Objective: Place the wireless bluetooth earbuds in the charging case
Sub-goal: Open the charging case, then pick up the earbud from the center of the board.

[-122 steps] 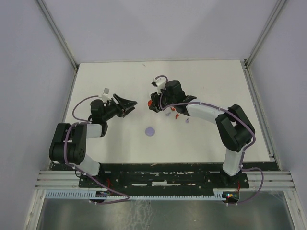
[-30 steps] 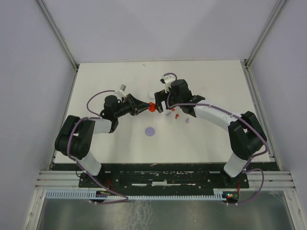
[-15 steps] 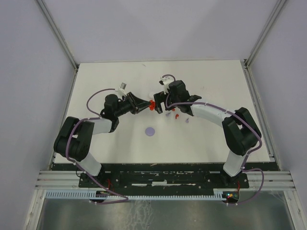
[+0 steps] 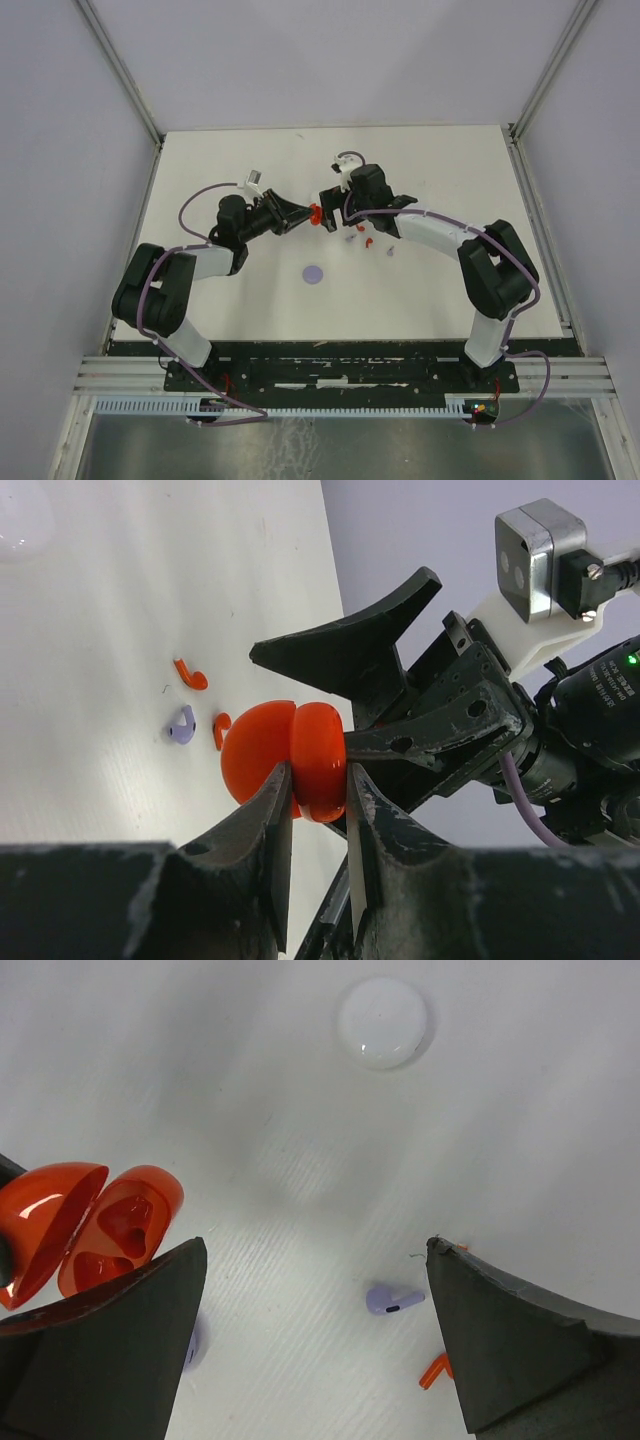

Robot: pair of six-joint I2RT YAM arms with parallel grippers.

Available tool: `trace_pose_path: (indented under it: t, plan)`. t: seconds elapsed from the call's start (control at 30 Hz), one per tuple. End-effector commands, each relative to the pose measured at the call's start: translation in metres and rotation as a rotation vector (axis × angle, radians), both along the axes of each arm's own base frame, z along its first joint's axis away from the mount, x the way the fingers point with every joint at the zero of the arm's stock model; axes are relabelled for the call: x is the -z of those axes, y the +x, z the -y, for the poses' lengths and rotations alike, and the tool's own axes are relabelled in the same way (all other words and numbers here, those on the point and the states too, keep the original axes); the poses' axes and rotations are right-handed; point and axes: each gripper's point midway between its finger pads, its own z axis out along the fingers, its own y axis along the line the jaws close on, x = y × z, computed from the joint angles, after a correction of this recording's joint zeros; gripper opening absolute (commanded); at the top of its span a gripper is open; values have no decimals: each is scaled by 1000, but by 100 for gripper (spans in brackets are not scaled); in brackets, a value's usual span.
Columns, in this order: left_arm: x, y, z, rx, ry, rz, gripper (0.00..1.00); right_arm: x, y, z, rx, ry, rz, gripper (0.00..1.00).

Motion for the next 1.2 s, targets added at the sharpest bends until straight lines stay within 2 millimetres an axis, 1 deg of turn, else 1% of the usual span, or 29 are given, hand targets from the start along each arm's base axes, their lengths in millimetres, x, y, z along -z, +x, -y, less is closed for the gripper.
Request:
trace_pose_path:
  t: [0.0, 0.1, 0.23, 0.4, 0.5, 0.53, 0.63, 0.67, 0.73, 0.8, 0.93, 1.17]
  plan:
    - [-36, -8, 15, 53, -87, 59, 3, -42, 19, -35, -31, 154, 90, 99]
    - [-36, -7, 13, 28, -108, 54, 3, -43, 20, -35, -17, 165, 95, 99]
    - [-40, 0, 5, -30, -113, 64, 3, -45, 16, -22, 14, 139, 112, 99]
    - [-49, 16, -11, -119, -96, 89, 3, -43, 4, 6, 76, 79, 132, 99]
    - [-53, 21, -17, -140, -92, 102, 3, -42, -5, 22, 108, 56, 140, 99]
    - [-54, 22, -17, -141, -92, 105, 3, -45, -7, 28, 123, 52, 147, 99]
    - [-54, 22, -18, -142, -90, 104, 3, -41, -11, 47, 192, 12, 133, 100]
    - [-53, 21, -18, -141, -90, 104, 3, -41, -10, 56, 234, -14, 122, 100]
    - [-49, 19, -18, -137, -87, 100, 3, -31, -11, 73, 294, -105, 65, 99]
    - [-47, 17, -18, -133, -86, 99, 3, -27, -9, 84, 338, -171, 30, 96]
    - [-43, 12, -18, -123, -92, 97, 3, -18, -7, 92, 386, -223, -12, 89]
    - [-44, 8, -16, -104, -96, 98, 3, 0, -1, 95, 428, -246, -58, 81]
